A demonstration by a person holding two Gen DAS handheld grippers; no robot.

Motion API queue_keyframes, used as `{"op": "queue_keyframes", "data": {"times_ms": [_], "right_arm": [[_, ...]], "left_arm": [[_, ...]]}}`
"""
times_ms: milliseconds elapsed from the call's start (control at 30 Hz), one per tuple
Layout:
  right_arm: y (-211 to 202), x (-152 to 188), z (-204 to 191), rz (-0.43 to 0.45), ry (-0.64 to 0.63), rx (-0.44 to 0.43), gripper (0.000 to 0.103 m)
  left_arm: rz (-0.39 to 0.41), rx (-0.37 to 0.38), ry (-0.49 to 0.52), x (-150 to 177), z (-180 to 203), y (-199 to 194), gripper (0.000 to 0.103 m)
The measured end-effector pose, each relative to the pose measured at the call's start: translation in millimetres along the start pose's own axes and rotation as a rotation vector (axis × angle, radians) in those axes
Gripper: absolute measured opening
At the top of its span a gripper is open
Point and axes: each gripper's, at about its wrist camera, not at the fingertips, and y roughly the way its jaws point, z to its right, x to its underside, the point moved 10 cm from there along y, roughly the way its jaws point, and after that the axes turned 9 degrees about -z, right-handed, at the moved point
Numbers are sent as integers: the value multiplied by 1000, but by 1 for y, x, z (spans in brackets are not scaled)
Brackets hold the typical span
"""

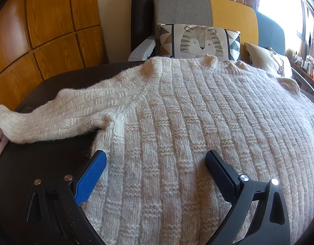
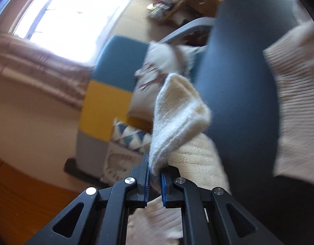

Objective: Fold clothes
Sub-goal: 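Lift the sleeve and fold it across the sweater body toward the left gripper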

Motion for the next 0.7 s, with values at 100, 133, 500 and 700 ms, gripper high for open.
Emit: {"op": "queue_keyframes", "data": {"times_ms": [100,133,500,700], "right_arm": [[31,34,-58,-85,-64,-73,8],[42,46,-73,-110,-85,-89,8],[174,230,-126,-449,-213,-133,8],[230,328,-109,-621,-281,-77,8]], "left_arm": [[1,4,-3,-1,0,0,100],[2,6,-3,-1,0,0,100],[8,18,-10,-1,-1,0,100],[11,25,-14,0,-2,-2,100]]}}
